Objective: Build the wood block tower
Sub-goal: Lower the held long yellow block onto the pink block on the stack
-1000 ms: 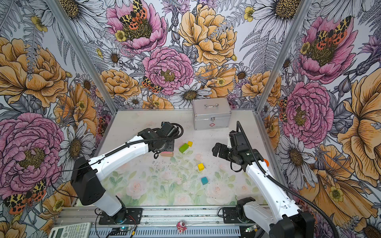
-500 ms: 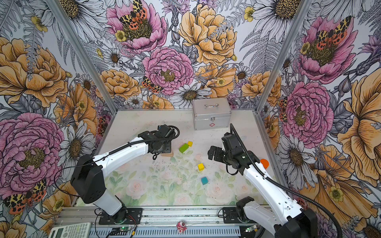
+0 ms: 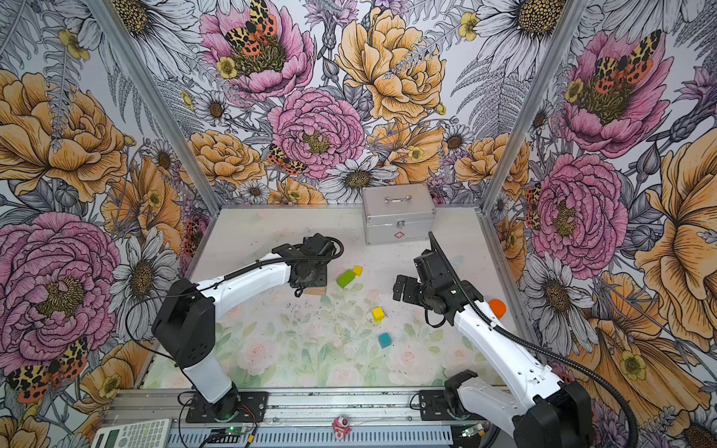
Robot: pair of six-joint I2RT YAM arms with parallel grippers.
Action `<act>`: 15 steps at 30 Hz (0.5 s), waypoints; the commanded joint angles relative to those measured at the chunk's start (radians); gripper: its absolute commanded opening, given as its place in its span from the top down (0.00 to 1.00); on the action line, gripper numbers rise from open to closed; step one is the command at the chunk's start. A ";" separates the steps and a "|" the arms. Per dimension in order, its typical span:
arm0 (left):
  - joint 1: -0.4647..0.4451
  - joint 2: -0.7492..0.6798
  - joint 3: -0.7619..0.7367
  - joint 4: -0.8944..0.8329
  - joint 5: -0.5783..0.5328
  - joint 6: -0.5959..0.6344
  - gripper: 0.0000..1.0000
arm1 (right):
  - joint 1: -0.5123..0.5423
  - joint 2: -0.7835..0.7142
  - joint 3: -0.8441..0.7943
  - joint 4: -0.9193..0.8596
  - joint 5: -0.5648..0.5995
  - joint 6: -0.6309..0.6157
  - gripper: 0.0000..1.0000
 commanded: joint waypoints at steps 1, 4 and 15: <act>0.010 0.023 0.031 0.021 0.021 -0.011 0.39 | -0.004 0.007 0.042 0.001 0.023 -0.024 0.00; 0.009 0.036 0.037 0.022 0.026 -0.013 0.39 | -0.014 0.008 0.041 0.001 0.018 -0.032 0.00; 0.011 0.034 0.028 0.022 0.015 -0.016 0.38 | -0.035 0.008 0.034 0.001 0.003 -0.044 0.00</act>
